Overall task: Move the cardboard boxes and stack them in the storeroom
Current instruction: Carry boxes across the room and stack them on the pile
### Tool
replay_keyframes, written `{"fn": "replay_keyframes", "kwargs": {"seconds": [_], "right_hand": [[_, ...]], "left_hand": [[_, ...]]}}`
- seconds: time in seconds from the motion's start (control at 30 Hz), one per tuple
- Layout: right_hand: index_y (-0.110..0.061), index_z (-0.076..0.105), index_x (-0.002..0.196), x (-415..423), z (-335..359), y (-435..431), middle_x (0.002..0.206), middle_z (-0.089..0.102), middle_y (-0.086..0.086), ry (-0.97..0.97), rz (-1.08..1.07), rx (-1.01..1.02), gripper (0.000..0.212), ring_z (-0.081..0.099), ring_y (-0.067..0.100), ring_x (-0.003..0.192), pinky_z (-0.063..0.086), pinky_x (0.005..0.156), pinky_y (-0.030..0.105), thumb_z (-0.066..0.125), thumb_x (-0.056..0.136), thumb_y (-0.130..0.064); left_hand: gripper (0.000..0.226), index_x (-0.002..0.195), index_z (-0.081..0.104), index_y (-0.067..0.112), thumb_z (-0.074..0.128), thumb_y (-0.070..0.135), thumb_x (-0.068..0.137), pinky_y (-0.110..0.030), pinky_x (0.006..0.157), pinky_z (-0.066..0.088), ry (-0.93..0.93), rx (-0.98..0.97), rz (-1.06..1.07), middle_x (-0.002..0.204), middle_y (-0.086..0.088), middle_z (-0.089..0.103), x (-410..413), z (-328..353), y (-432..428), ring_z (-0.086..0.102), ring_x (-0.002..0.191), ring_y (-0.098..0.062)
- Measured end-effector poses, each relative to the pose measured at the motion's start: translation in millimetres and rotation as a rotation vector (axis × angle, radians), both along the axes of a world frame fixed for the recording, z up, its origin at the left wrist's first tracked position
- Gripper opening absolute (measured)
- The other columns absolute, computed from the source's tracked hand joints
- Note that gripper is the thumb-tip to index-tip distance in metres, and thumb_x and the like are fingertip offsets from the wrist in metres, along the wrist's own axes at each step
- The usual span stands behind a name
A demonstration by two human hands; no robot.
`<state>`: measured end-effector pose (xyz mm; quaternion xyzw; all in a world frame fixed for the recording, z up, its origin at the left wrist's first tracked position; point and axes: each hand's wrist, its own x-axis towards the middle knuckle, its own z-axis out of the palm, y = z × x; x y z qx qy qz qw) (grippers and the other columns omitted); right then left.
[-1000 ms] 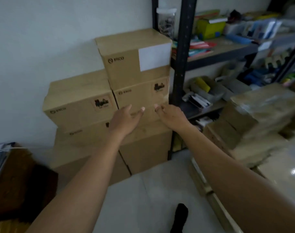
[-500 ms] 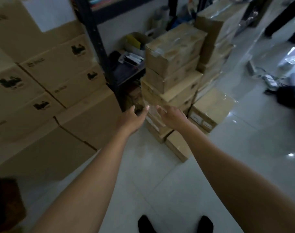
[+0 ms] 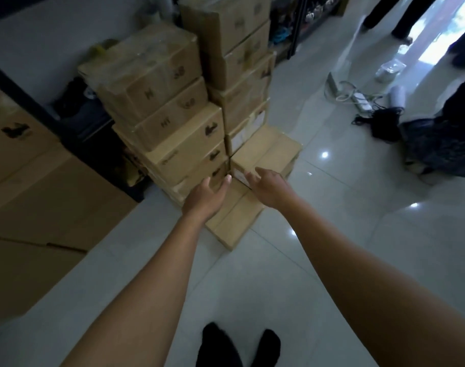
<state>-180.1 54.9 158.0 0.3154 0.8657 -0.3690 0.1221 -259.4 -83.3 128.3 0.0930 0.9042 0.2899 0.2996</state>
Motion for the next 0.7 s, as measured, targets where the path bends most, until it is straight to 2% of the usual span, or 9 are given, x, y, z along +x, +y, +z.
{"fn": "replay_keyframes", "kwargs": {"seconds": [0.17,0.37,0.5,0.7], "right_hand": [[-0.010,0.034,0.146,-11,-24,77,0.148,0.039,0.013,-0.061,0.023,0.031,0.059,0.034,0.029,0.138,0.030,0.108,0.038,0.028,0.101,-0.049],[-0.012,0.031,0.148,-77,-68,171,0.150,0.037,0.012,-0.087,0.050,0.042,0.062,0.033,0.029,0.139,0.028,0.110,0.041,0.028,0.100,-0.052],[-0.013,0.029,0.149,-121,-116,238,0.152,0.034,0.011,-0.103,0.044,0.044,0.065,0.029,0.028,0.142,0.025,0.113,0.042,0.028,0.099,-0.054],[-0.010,0.034,0.146,-178,-210,325,0.148,0.041,0.015,-0.113,0.110,0.085,0.064,0.036,0.031,0.137,0.030,0.110,0.042,0.031,0.099,-0.053]], "left_hand": [[0.084,0.151,0.030,0.020,0.035,0.074,0.087,-0.043,0.108,0.032,-0.079,0.000,0.028,0.153,-0.006,0.035,-6,-31,65,0.034,0.139,-0.029],[0.082,0.151,0.029,0.018,0.035,0.071,0.089,-0.043,0.108,0.032,-0.103,0.034,0.098,0.154,-0.006,0.034,-62,-75,150,0.033,0.140,-0.028],[0.082,0.152,0.027,0.017,0.037,0.070,0.090,-0.044,0.109,0.032,-0.150,0.045,0.199,0.156,-0.006,0.030,-102,-119,201,0.030,0.142,-0.028],[0.082,0.153,0.024,0.014,0.039,0.067,0.091,-0.043,0.106,0.034,-0.163,0.003,0.363,0.156,-0.009,0.030,-143,-210,254,0.032,0.141,-0.030]]}}
